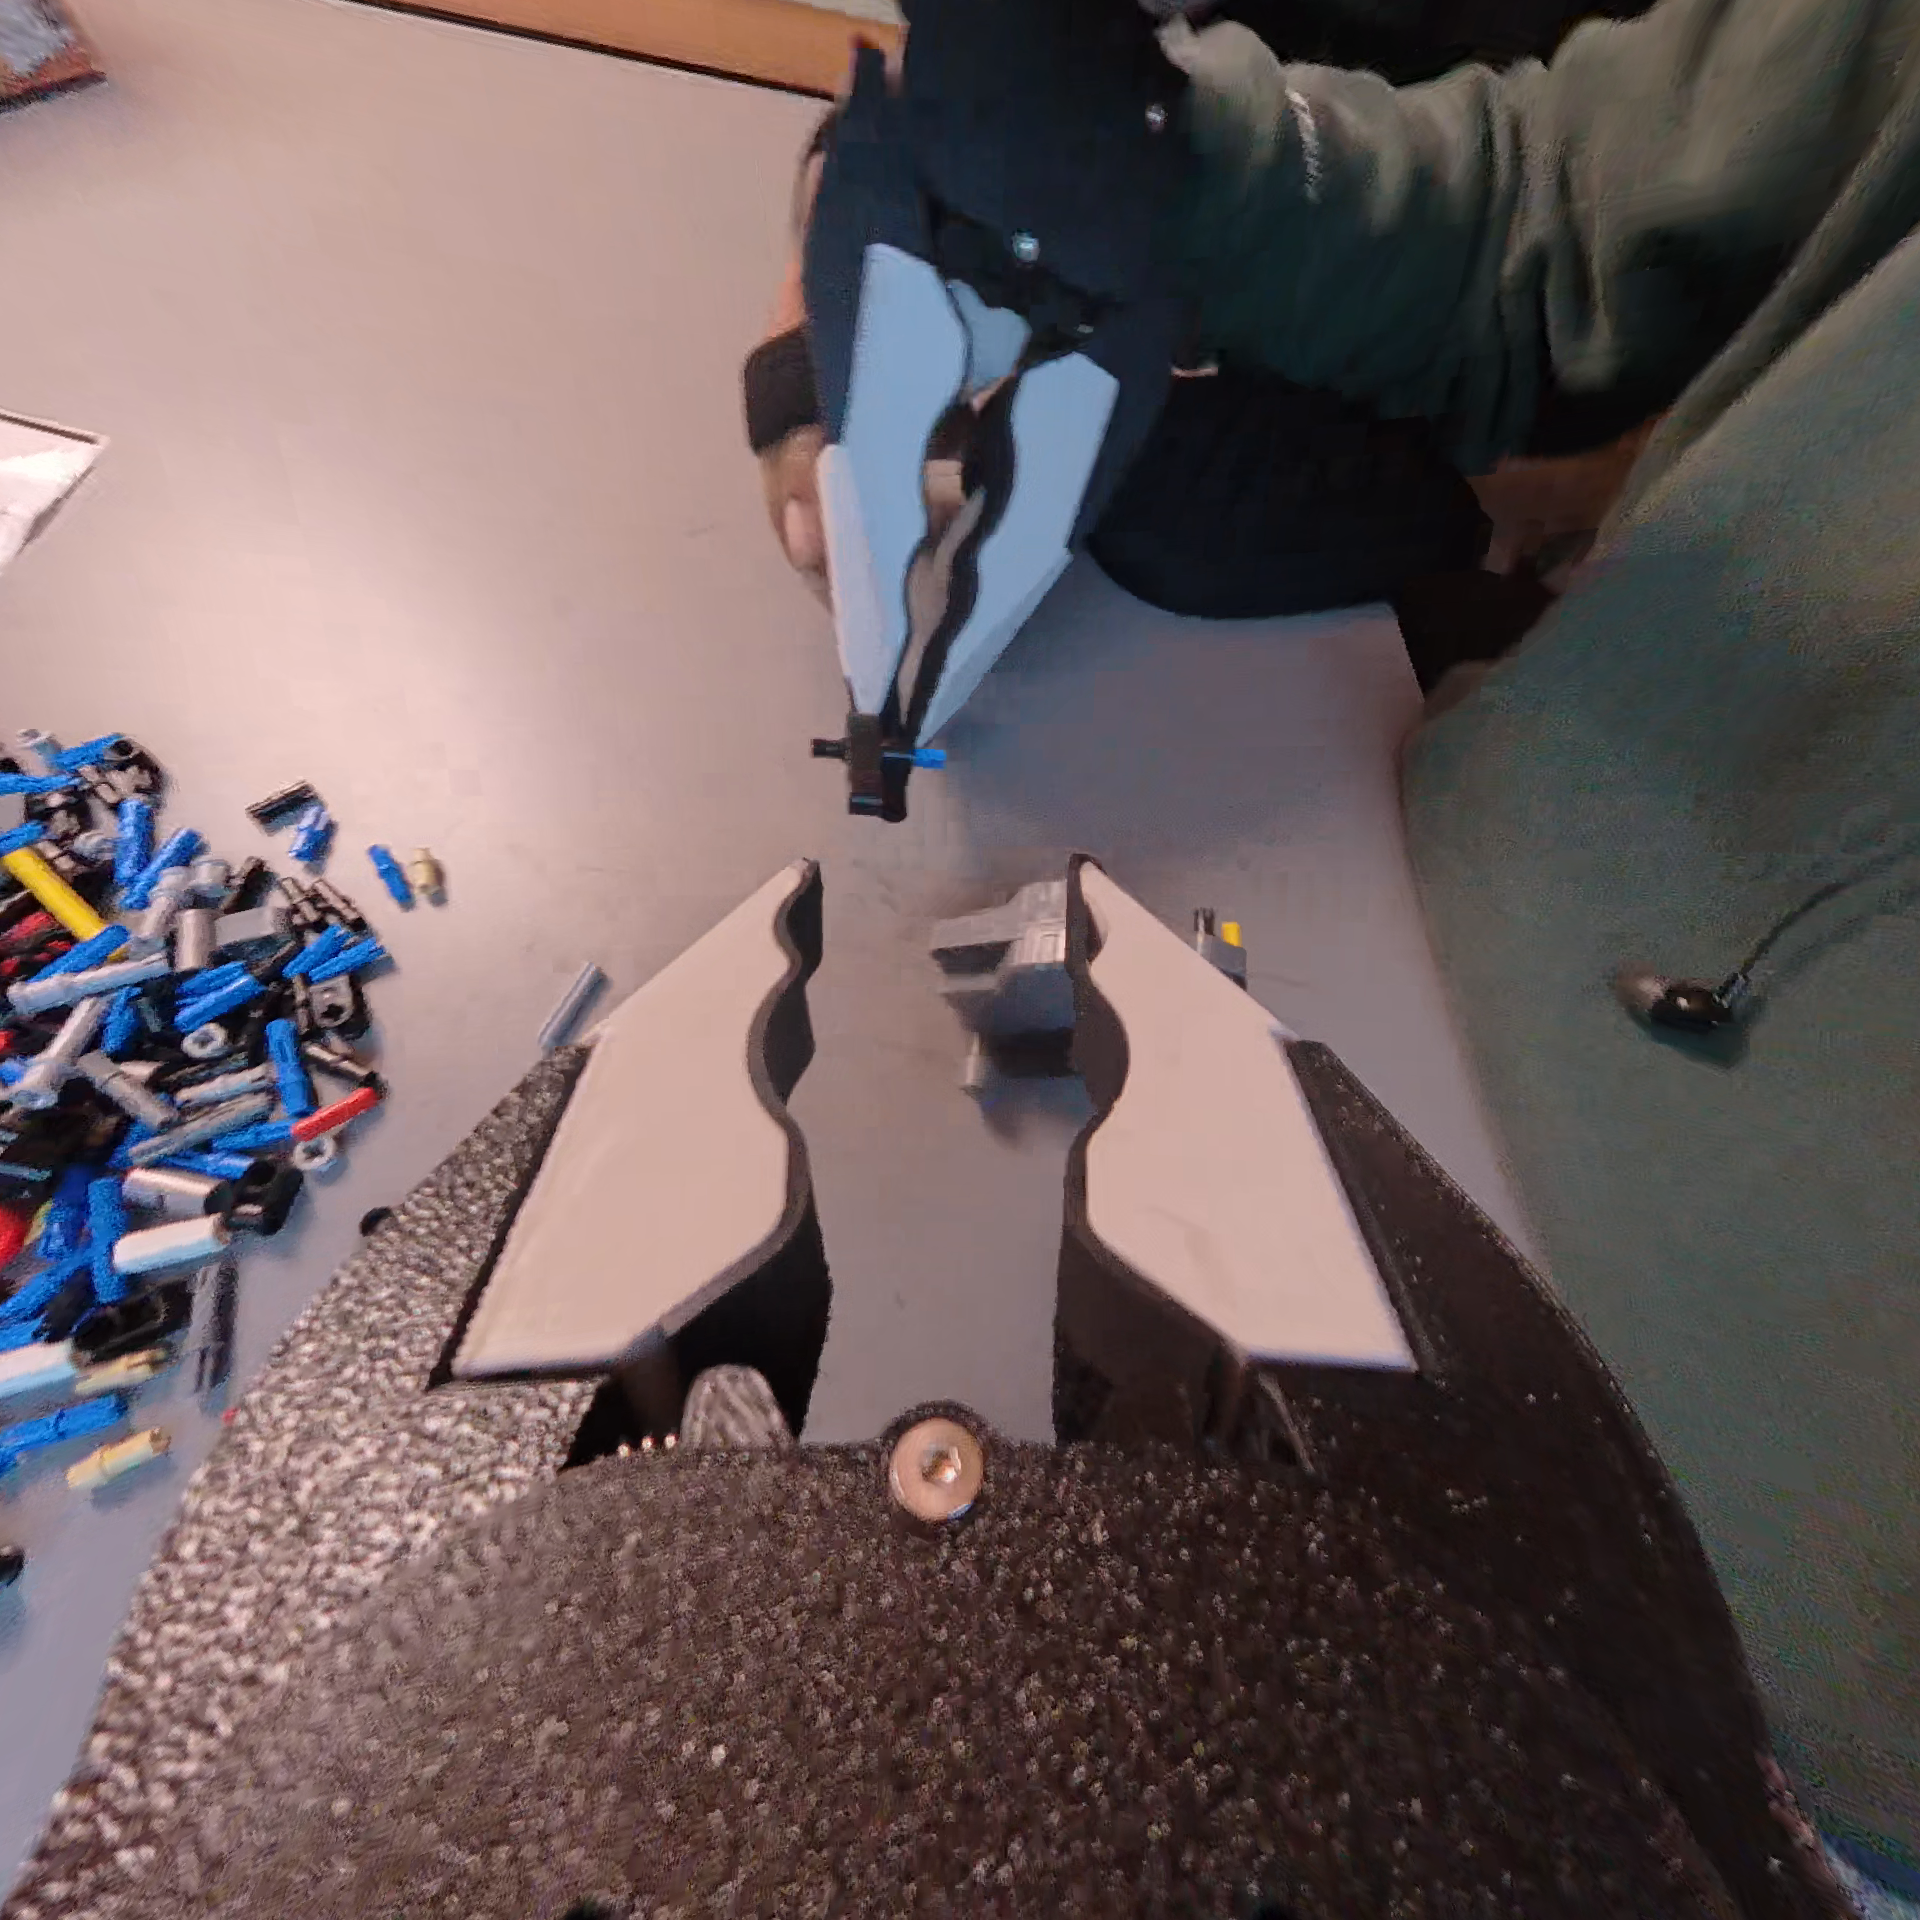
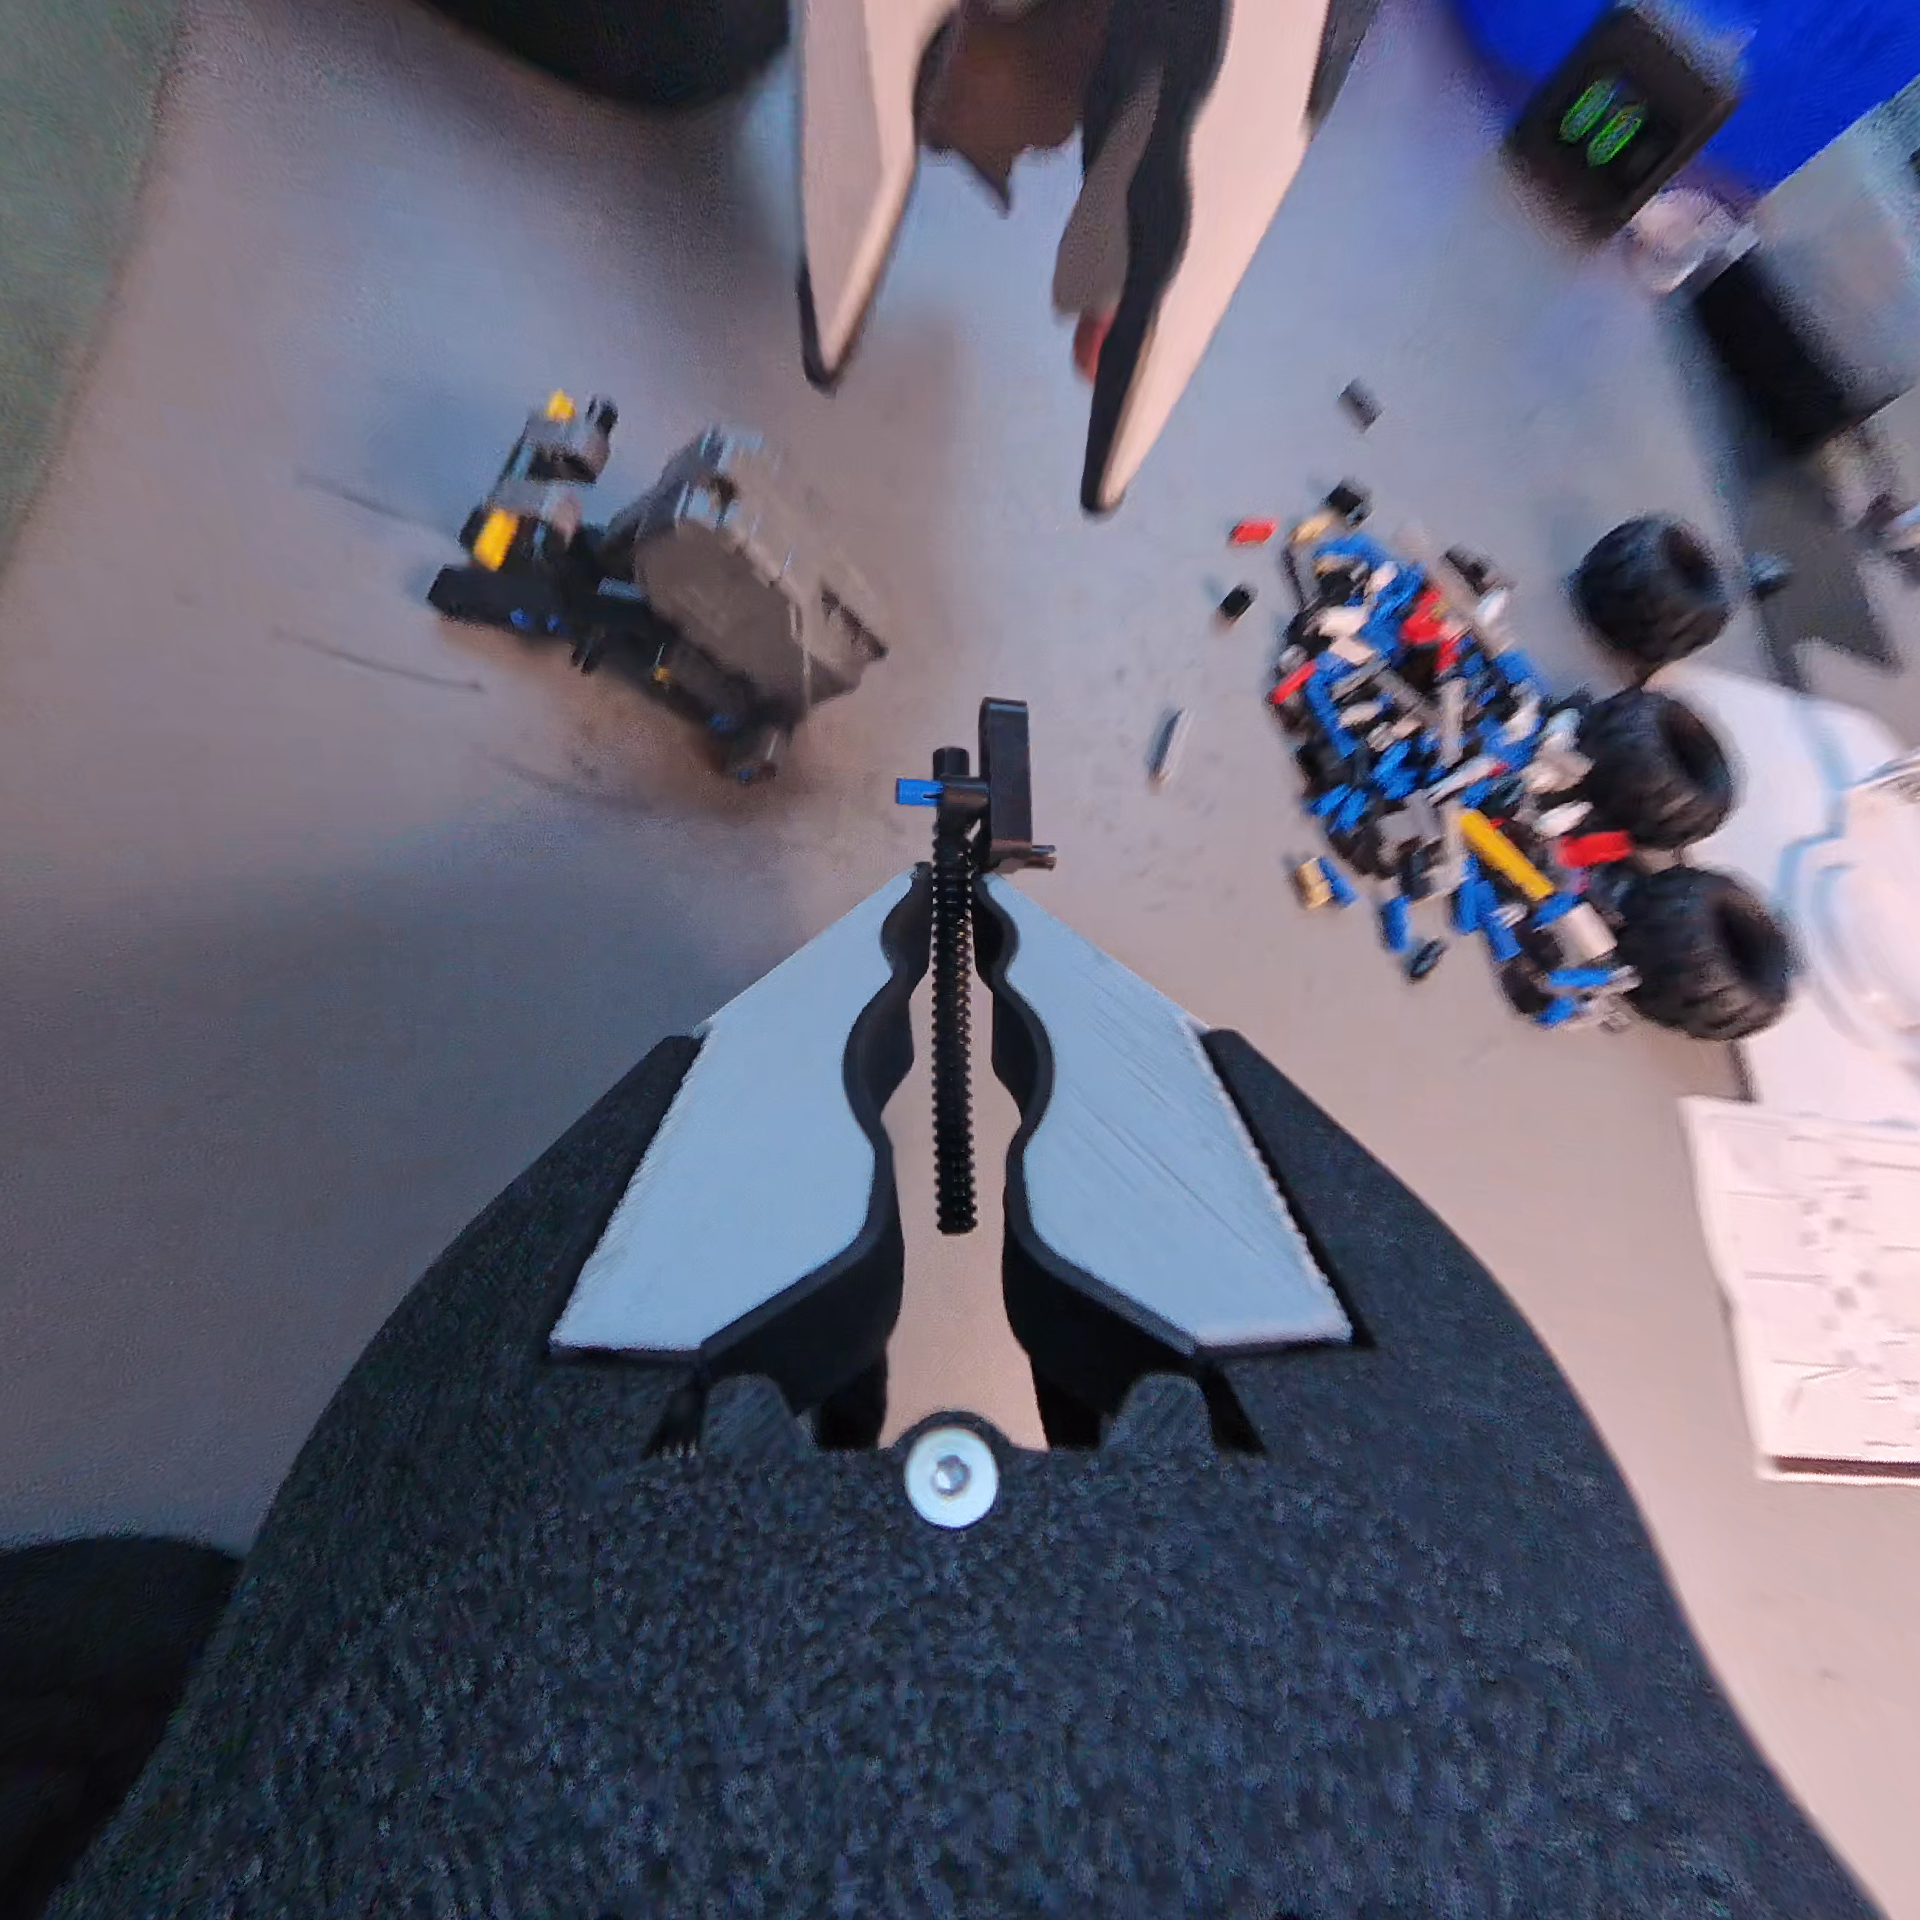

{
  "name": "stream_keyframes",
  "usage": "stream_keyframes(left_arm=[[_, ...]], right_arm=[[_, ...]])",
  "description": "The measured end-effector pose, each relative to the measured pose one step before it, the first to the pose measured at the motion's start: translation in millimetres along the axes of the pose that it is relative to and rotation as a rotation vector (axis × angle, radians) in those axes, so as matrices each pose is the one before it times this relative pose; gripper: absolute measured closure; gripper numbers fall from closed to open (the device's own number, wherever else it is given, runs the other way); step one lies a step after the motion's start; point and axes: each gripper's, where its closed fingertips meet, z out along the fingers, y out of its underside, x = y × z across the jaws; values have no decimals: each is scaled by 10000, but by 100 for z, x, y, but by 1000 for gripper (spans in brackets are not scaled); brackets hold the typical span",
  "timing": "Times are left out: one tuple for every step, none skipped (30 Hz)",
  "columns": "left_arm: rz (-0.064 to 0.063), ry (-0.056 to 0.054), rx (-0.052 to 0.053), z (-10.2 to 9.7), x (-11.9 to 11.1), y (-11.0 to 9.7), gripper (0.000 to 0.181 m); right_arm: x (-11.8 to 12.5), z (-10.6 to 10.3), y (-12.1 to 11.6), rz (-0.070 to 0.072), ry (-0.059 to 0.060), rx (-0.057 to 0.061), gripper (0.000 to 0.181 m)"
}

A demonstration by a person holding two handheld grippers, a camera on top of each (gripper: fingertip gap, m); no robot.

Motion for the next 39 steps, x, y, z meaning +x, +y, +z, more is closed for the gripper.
stream_keyframes(left_arm=[[-451,-189,208,-116,-658,-203,136],[-495,11,208,-21,-352,-224,137],[-509,168,245,-4,-99,-313,139],[-477,323,311,-13,200,-469,140],[-430,420,345,-43,418,-569,141],[-359,380,323,-84,438,-564,144],[-266,258,279,-89,306,-505,147],[-175,136,210,-99,172,-380,149],[-117,-34,95,-68,-68,-164,151],[-50,-188,-22,-27,-300,63,152],[20,-151,-87,28,-238,194,153],[11,-4,-106,91,-7,255,155],[-50,45,-148,135,55,319,158],[-30,-31,-187,176,-47,359,160],[58,-96,-173,166,-132,331,164],[123,-85,-124,144,-86,261,170],[128,-75,-24,79,-45,102,172],[125,-104,77,-10,-76,-83,172],[105,-28,145,-95,41,-237,173],[23,44,326,-231,74,-533,173],[-174,118,520,-346,53,-816,173],[-359,161,560,-380,-44,-831,174],[-404,149,582,-397,-158,-776,174],[-386,237,665,-411,-32,-828,174],[-402,342,727,-414,173,-919,175],[-395,357,684,-342,250,-883,175],[-289,385,634,-257,365,-833,175],[-194,506,558,-146,617,-754,175],[-142,467,449,-27,635,-586,174],[-43,319,301,96,477,-357,174],[33,272,128,186,440,-70,174],[75,212,14,240,375,148,174],[84,146,-42,256,282,261,175],[85,150,-35,230,301,272,174],[65,87,-22,179,200,238,174],[77,41,-17,132,129,203,174],[77,37,-57,93,125,224,174],[69,-29,58,-36,12,-47,174],[78,-104,-68,-66,-132,40,175]], right_arm=[[599,-370,-1189,-360,496,493,175],[498,-271,-927,-425,421,278,175],[584,-161,-692,-497,490,114,175],[646,-81,-517,-580,551,14,175],[367,1,-286,-583,380,-80,175],[180,67,-132,-524,266,-162,175],[104,83,-171,-532,258,-118,175],[-92,85,-200,-514,153,-84,175],[-116,109,-256,-456,129,-50,175],[-159,121,-294,-431,87,-17,175],[-215,138,-273,-389,10,-27,175],[-155,154,-193,-342,24,-57,175],[-33,142,-121,-325,73,-77,175],[-19,123,-98,-289,69,-55,175],[24,73,-95,-230,69,-38,175],[67,52,-51,-211,85,-50,175],[12,16,69,-229,54,-104,175],[191,4,96,-165,174,-73,175],[344,-47,16,59,242,31,175],[703,-85,32,469,368,98,174],[1116,-167,63,793,478,157,170],[1384,-334,-28,898,477,205,165],[1773,-509,-306,922,591,315,158],[2208,-614,-519,884,827,376,150],[2131,-581,-436,898,754,294,148],[1540,-433,-253,1157,375,221,149],[614,-235,-103,1512,-176,174,152],[-137,9,265,1694,-539,31,154],[-465,232,686,1654,-617,-119,153],[-716,414,668,1514,-657,-17,153],[-925,505,382,1330,-680,201,153],[-979,587,203,1111,-651,276,154],[-743,609,127,806,-494,203,154],[-387,567,27,531,-282,160,156],[-229,470,-33,374,-201,117,160],[-274,415,108,299,-244,5,163],[-329,336,161,247,-296,-41,166],[-213,87,-178,287,-229,183,172],[-45,43,72,276,-132,18,175]])
